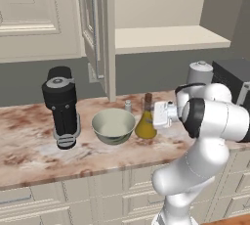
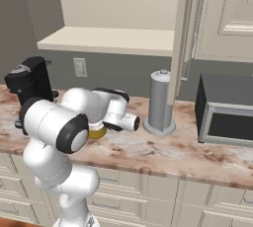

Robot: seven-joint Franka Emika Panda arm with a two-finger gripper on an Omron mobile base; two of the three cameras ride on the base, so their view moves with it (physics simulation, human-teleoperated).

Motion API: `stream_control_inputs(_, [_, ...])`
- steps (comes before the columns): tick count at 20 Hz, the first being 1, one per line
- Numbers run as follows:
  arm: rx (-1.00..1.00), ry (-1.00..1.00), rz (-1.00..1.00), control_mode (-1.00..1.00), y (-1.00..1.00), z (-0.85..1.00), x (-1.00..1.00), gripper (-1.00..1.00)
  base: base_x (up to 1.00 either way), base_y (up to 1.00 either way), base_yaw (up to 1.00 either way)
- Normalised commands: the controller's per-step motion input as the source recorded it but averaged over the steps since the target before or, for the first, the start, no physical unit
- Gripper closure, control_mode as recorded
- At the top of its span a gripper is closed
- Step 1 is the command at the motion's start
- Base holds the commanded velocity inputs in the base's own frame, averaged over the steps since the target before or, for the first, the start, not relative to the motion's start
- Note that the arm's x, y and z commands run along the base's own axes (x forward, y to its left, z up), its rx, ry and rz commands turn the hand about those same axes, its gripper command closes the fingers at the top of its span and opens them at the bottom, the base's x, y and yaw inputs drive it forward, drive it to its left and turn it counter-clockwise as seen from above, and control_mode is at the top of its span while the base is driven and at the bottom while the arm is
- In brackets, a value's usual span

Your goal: Retrieve the bottle and the shaker from the cabinet and place them next to the mixing bowl on the counter. Then add garlic from the fridge to the mixing bowl.

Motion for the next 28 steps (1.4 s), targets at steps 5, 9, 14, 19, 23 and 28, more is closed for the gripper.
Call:
stream_control_inputs(5, [-0.08,0.0,-0.09,-1.0,-0.11,0.16,-0.26,-1.0,0.0,0.0,0.0])
stream_control_inputs(9, [-0.03,0.0,-0.19,-1.0,-0.33,0.44,-0.3,-1.0,0.0,0.0,0.0])
stream_control_inputs(14, [-0.04,0.02,-0.2,-1.0,-0.25,0.57,-0.3,-1.0,0.0,0.0,0.0])
stream_control_inputs(19, [-0.11,0.22,-0.19,-1.0,-0.27,0.74,-0.18,-1.0,0.0,0.0,0.0])
stream_control_inputs(23, [-0.19,0.47,-0.25,-1.0,-0.39,0.38,-0.22,-1.0,0.0,0.0,0.0])
stream_control_inputs(28, [-0.15,0.69,-0.25,-1.0,-0.42,0.35,-0.12,-1.0,0.0,0.0,0.0])
